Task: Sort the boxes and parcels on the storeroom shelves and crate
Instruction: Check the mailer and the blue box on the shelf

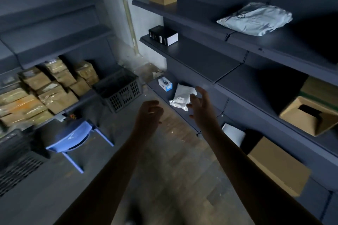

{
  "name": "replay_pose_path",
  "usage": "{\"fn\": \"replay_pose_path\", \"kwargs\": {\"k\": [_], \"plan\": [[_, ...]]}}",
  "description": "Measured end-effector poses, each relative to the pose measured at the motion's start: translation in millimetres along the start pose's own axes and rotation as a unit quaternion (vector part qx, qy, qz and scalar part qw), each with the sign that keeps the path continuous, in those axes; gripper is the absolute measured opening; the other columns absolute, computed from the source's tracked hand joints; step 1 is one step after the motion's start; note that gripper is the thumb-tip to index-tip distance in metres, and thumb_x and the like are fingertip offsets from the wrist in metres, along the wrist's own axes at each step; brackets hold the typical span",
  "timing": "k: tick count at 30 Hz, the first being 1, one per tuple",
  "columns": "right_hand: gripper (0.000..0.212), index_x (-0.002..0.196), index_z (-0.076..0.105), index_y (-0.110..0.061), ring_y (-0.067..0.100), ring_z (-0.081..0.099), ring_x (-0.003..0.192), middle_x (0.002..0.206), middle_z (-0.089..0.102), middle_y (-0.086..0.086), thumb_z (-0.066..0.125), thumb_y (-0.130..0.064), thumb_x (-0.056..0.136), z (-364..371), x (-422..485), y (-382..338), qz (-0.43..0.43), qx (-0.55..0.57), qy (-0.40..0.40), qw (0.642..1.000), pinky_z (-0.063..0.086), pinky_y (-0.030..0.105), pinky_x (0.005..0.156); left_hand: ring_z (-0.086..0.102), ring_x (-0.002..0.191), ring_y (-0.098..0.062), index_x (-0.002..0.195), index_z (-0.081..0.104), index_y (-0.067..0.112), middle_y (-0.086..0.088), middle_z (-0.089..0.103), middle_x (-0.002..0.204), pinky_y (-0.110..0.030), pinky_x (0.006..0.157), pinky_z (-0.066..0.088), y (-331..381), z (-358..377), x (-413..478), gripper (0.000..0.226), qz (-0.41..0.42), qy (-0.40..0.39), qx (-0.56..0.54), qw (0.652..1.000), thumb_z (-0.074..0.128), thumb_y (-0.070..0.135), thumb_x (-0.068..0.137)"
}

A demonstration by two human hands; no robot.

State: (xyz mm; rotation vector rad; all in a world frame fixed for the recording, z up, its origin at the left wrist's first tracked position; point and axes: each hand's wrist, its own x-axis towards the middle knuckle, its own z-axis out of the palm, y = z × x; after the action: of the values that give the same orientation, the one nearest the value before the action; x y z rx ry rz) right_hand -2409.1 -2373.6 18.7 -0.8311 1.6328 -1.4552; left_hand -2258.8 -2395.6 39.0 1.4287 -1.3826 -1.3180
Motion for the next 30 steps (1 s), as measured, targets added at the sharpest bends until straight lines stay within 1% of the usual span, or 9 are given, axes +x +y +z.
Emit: {"fn": "replay_pose_path", "kwargs": {"k": [4, 7, 9, 14, 20, 22, 25, 27, 30], "plan": [[0.041, 0.132, 0.043, -0.035, 0.023, 0.063, 0.102, 0.098, 0.060, -0.013, 0.050, -0.042, 0.092, 43, 51, 11, -0.002, -0.026, 0.029, 0.999, 0.049, 0.053, 0.096, 0.061, 0.083, -0.022, 0.108, 0.054, 0.014, -0.010, 0.061, 0.095, -0.028, 0.062, 0.052, -9, -21, 87, 0.020, 0.014, -0.026, -0.008, 1.000, 0.054, 0.001, 0.093], [0.032, 0.131, 0.041, -0.034, 0.022, 0.063, 0.101, 0.101, 0.059, -0.011, 0.048, -0.034, 0.100, 79, 89, 15, -0.003, -0.017, 0.059, 0.998, 0.051, 0.051, 0.095, 0.062, 0.083, -0.019, 0.097, 0.057, 0.020, -0.008, 0.062, 0.095, -0.037, 0.071, 0.054, -18, -38, 158, 0.013, 0.017, -0.069, 0.000, 0.997, 0.058, 0.009, 0.090], [0.036, 0.138, 0.038, -0.027, 0.018, 0.063, 0.098, 0.113, 0.057, -0.002, 0.045, -0.030, 0.102, 103, 113, 13, 0.011, -0.001, 0.089, 0.996, 0.052, 0.046, 0.090, 0.062, 0.084, -0.016, 0.098, 0.059, 0.018, 0.000, 0.062, 0.092, -0.041, 0.077, 0.054, -22, -49, 200, 0.016, 0.037, -0.100, 0.022, 0.994, 0.061, 0.019, 0.083], [0.039, 0.141, 0.037, -0.025, 0.017, 0.062, 0.099, 0.118, 0.053, 0.000, 0.043, -0.031, 0.103, 151, 169, 13, 0.048, 0.026, 0.162, 0.985, 0.052, 0.047, 0.091, 0.062, 0.083, -0.016, 0.097, 0.056, 0.025, 0.004, 0.063, 0.089, -0.039, 0.079, 0.055, -23, -57, 289, 0.017, 0.005, -0.164, 0.014, 0.986, 0.056, 0.008, 0.092], [0.039, 0.140, 0.039, -0.024, 0.015, 0.062, 0.097, 0.099, 0.055, -0.016, 0.045, -0.030, 0.102, 164, 243, 35, 0.069, 0.015, 0.211, 0.975, 0.052, 0.050, 0.092, 0.063, 0.097, -0.020, 0.093, 0.055, 0.026, 0.006, 0.061, 0.094, -0.038, 0.080, 0.055, -29, -28, 382, 0.018, -0.019, -0.215, 0.031, 0.976, 0.053, 0.009, 0.092], [0.039, 0.139, 0.040, -0.023, 0.013, 0.063, 0.095, 0.099, 0.056, -0.015, 0.045, -0.030, 0.102, 164, 273, 49, 0.075, 0.007, 0.223, 0.972, 0.052, 0.051, 0.094, 0.063, 0.099, -0.021, 0.091, 0.054, 0.028, 0.006, 0.060, 0.093, -0.039, 0.081, 0.055, -35, -12, 411, 0.019, -0.029, -0.223, 0.047, 0.973, 0.053, 0.009, 0.093], [0.039, 0.139, 0.042, -0.020, 0.012, 0.065, 0.092, 0.098, 0.058, -0.014, 0.046, -0.031, 0.101, 164, 320, 81, 0.093, -0.011, 0.217, 0.972, 0.051, 0.051, 0.095, 0.062, 0.100, -0.021, 0.102, 0.054, 0.020, 0.007, 0.059, 0.092, -0.038, 0.082, 0.055, -49, 14, 457, 0.014, -0.045, -0.215, 0.065, 0.973, 0.052, 0.009, 0.094], [0.040, 0.137, 0.043, -0.021, 0.019, 0.065, 0.096, 0.096, 0.059, -0.012, 0.047, -0.036, 0.100, 162, 350, 108, 0.098, -0.043, 0.211, 0.972, 0.051, 0.054, 0.093, 0.062, 0.100, -0.021, 0.106, 0.053, 0.018, 0.006, 0.059, 0.092, -0.035, 0.078, 0.055, -62, 34, 487, 0.015, -0.053, -0.215, 0.072, 0.973, 0.052, 0.009, 0.094], [0.046, 0.135, 0.045, -0.025, 0.027, 0.064, 0.105, 0.107, 0.060, -0.005, 0.046, -0.047, 0.095, 160, 389, 153, 0.120, -0.083, 0.213, 0.966, 0.051, 0.056, 0.090, 0.062, 0.102, -0.021, 0.108, 0.052, 0.018, 0.000, 0.060, 0.100, -0.030, 0.073, 0.054, -89, 62, 530, 0.015, -0.069, -0.219, 0.099, 0.968, 0.053, 0.012, 0.095]]}}
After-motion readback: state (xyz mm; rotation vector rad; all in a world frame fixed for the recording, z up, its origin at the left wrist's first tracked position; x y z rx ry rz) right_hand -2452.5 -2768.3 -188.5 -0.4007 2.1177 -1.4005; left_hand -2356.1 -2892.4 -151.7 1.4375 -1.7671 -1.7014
